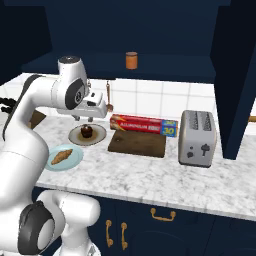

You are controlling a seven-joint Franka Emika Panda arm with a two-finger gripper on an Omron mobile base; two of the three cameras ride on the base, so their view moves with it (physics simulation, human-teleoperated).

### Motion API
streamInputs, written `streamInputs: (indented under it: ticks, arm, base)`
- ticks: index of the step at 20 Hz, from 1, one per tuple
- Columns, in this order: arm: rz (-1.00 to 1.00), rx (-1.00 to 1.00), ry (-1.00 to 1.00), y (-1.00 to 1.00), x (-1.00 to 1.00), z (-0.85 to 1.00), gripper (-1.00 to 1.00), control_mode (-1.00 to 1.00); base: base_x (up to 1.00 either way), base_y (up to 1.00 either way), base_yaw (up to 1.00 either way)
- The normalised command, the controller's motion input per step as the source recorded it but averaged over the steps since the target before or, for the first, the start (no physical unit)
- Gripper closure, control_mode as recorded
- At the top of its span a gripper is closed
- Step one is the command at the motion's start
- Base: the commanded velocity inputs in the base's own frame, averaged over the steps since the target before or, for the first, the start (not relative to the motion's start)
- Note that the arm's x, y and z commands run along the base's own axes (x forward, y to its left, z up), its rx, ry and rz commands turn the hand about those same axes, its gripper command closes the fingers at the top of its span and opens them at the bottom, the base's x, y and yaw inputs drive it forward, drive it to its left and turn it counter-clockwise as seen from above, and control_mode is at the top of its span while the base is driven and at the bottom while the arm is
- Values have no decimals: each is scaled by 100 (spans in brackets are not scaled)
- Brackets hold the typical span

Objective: From the different types of pastries on the counter, select a croissant and place it on the cutting board. Then retrieve a jar of jam from the cabinet and place it alongside the croissant on the cutting board.

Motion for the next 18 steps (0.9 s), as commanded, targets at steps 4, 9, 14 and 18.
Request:
streamInputs:
  ticks: [4, 9, 14, 18]
  arm:
    - [0, -3, 0, 5, 0, -4, -100, -100]
    - [-1, -2, 3, 37, 0, -4, -100, -100]
    - [-8, 8, 14, 28, 0, -17, -100, -100]
    - [-13, 10, 9, 32, -1, -31, -100, -100]
  base:
    - [0, 0, 0]
    - [0, 0, 0]
    - [0, 0, 0]
    - [0, 0, 0]
